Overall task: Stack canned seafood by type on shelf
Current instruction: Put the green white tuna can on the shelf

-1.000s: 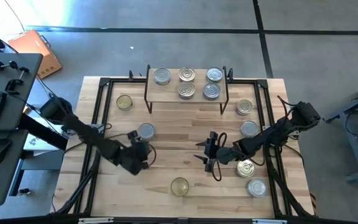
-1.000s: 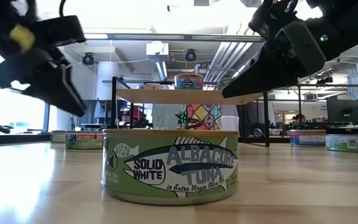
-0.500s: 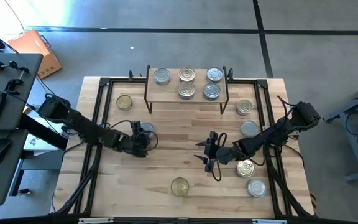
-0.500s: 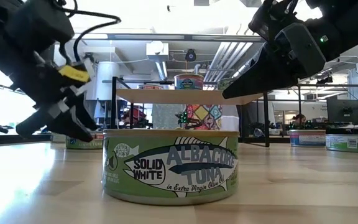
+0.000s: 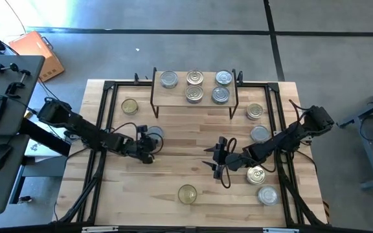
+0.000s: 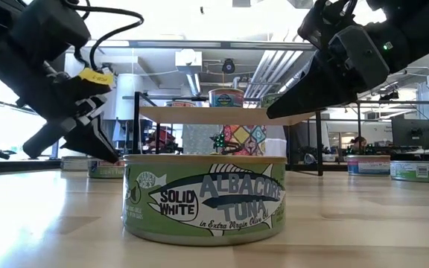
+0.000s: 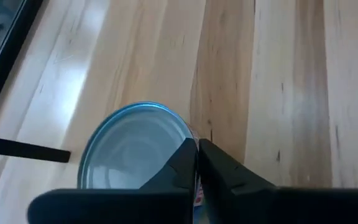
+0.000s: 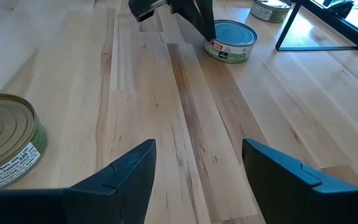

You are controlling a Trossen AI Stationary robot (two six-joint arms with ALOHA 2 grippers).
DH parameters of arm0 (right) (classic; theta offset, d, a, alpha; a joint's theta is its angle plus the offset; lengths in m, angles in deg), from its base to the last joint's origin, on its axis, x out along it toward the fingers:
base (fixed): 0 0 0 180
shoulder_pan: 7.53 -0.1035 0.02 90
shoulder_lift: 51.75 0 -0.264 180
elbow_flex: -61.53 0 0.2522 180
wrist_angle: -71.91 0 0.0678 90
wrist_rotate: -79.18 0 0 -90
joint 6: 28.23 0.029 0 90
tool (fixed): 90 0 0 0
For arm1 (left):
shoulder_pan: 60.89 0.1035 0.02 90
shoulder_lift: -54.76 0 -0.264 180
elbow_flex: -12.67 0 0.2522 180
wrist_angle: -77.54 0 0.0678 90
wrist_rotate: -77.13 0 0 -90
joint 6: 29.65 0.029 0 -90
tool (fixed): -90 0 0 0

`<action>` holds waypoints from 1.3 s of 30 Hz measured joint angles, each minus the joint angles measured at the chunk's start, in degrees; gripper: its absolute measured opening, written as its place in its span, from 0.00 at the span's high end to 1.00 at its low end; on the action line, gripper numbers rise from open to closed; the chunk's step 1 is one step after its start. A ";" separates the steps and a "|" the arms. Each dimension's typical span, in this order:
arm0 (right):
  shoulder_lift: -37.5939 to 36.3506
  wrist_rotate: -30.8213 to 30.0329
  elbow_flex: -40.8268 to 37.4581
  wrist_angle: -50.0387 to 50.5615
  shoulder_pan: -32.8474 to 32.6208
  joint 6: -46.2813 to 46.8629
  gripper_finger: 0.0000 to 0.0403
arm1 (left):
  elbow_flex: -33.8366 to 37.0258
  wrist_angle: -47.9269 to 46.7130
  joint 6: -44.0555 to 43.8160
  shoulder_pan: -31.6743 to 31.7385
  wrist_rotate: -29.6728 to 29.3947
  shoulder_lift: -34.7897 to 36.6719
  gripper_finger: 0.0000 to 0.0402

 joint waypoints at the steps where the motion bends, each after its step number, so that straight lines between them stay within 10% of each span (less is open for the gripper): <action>1: 0.00 0.00 0.00 0.00 -0.03 0.02 0.42 | -0.17 0.10 -0.06 -0.42 0.05 -0.06 0.98; 23: 0.08 0.20 -0.02 -0.56 -0.11 -0.52 0.42 | -15.20 -2.91 5.68 -9.71 3.37 -0.43 1.00; 39: 18.57 9.09 18.64 -1.84 6.47 -36.51 0.42 | -15.38 -2.52 4.04 -9.63 2.77 -0.37 1.00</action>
